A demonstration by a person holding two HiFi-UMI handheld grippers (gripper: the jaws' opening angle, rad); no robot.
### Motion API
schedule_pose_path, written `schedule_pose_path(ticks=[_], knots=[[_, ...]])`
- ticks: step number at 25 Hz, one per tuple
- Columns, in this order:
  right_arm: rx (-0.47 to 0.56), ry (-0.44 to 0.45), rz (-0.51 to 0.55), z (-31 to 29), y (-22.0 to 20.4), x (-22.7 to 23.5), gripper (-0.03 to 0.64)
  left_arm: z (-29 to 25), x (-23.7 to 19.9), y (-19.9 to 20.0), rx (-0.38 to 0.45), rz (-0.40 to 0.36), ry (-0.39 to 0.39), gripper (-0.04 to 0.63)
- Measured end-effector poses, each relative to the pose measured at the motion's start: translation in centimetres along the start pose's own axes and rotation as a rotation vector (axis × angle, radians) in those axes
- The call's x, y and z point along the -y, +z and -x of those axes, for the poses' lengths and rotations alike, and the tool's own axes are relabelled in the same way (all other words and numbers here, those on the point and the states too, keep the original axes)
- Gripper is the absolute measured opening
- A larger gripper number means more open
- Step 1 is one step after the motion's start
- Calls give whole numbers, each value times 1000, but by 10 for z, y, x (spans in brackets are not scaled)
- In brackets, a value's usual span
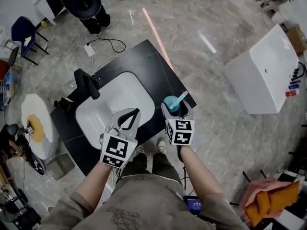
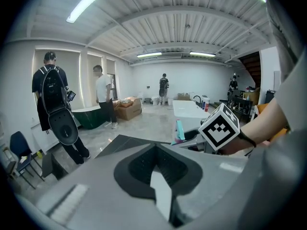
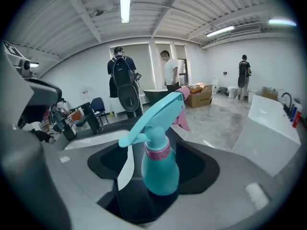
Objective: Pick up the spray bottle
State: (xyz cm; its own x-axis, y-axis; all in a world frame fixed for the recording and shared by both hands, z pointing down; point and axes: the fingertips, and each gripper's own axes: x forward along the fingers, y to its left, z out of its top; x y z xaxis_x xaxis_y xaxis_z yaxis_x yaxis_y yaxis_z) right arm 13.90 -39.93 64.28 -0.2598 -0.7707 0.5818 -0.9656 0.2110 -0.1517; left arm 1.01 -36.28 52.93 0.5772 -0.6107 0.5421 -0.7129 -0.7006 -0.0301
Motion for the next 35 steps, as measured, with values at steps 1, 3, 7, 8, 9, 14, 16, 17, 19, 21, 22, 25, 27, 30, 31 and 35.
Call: schedule_pose_path(ticks=[1, 3, 7, 8, 9, 14, 16, 17, 19, 21, 22, 25, 27, 30, 31, 35], knots=[[1, -13, 9, -2, 0, 2, 330, 0, -1, -2, -2, 2, 1, 0], [3, -33, 20, -4, 0, 6, 300, 2, -2, -5, -7, 6, 4, 0], [19, -41, 14, -3, 4, 12, 222, 7, -3, -13, -16, 11, 12, 0], [22, -32, 13, -2, 5, 11, 219, 9, -3, -14, -17, 13, 14, 0], [25, -23, 16, -1, 8, 9, 212, 11, -3, -15, -17, 15, 16, 0], [48, 29, 79, 15, 28, -4, 195, 22, -5, -13, -4, 20, 33, 0], [62, 55, 116, 26, 41, -13, 193, 27, -7, -9, 8, 16, 44, 0], [69, 68, 133, 32, 48, -18, 192, 29, -9, -7, 15, 13, 50, 0], [85, 94, 164, 45, 62, -27, 190, 36, -12, -2, 32, 7, 65, 0], [100, 118, 190, 60, 77, -36, 189, 44, -15, 5, 51, 2, 80, 0], [108, 127, 201, 67, 85, -40, 187, 48, -17, 8, 61, 1, 88, 0], [149, 151, 227, 91, 110, -51, 186, 60, -21, 21, 97, -4, 108, 0], [186, 161, 244, 108, 127, -59, 184, 69, -22, 30, 123, -7, 119, 0], [239, 175, 267, 136, 147, -69, 181, 85, -23, 45, 165, -16, 134, 0], [253, 181, 274, 145, 152, -72, 179, 91, -22, 51, 180, -20, 139, 0], [315, 201, 280, 180, 173, -81, 175, 115, -20, 76, 243, -44, 157, 0]])
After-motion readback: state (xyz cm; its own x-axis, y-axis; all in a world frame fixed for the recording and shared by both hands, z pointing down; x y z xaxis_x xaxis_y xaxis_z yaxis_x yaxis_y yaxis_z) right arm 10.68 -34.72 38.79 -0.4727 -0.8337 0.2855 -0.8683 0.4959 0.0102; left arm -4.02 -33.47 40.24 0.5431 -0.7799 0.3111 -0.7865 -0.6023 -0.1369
